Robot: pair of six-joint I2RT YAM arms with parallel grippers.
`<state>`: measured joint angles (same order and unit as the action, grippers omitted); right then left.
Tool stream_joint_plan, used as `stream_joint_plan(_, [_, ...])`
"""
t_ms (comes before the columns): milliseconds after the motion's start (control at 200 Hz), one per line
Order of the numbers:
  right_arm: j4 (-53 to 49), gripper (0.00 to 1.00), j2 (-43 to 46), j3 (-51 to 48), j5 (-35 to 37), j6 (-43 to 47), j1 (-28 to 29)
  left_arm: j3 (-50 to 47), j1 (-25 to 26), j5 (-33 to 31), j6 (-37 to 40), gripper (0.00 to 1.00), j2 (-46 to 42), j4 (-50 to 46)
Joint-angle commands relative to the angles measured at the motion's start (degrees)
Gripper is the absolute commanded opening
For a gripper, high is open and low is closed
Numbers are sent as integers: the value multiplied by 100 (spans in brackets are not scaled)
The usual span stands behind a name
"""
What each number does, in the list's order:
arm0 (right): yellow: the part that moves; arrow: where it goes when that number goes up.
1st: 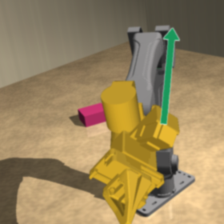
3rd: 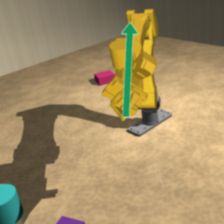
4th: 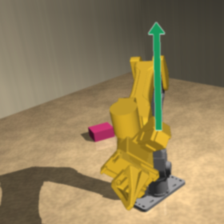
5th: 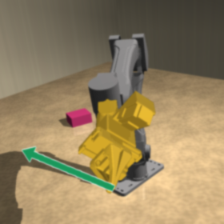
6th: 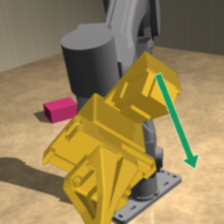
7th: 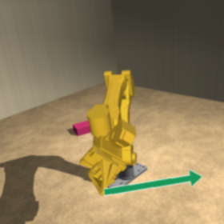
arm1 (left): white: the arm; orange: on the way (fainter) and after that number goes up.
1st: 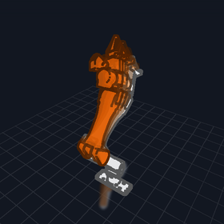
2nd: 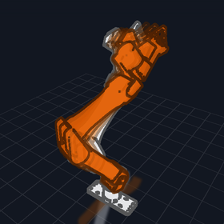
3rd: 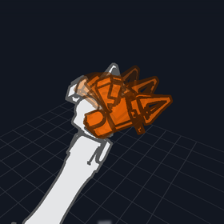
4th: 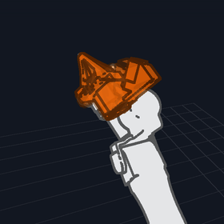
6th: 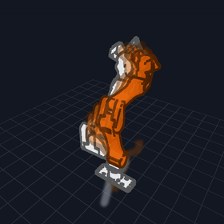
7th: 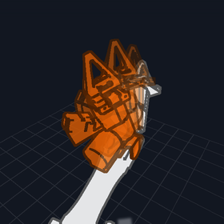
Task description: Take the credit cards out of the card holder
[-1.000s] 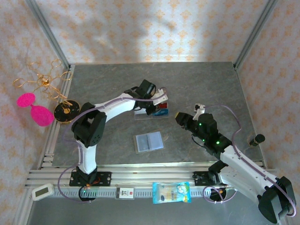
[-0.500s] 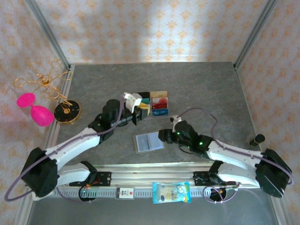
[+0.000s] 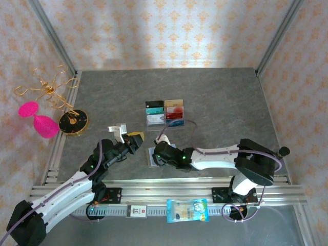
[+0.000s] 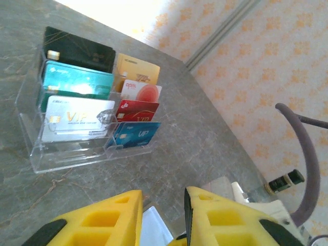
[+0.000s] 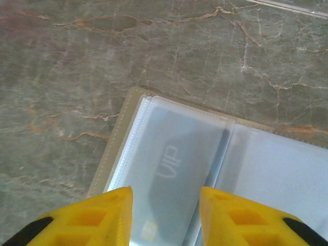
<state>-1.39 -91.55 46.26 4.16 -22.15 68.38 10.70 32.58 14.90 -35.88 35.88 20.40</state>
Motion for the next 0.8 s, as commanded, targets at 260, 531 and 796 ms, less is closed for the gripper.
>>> stream_joint_plan(260, [-772, 38, -997, 870, 837, 181, 199, -305, -6, -242, -228, 28, -460, -453])
stream_joint_plan(531, [-1055, 20, -1449, 982, 986, -59, 205, -336, -6, -121, -114, 28, -522, -547])
stream_joint_plan(796, [-109, 0, -814, 483, 833, -482, 152, -526, -6, 134, -215, 25, -326, -371])
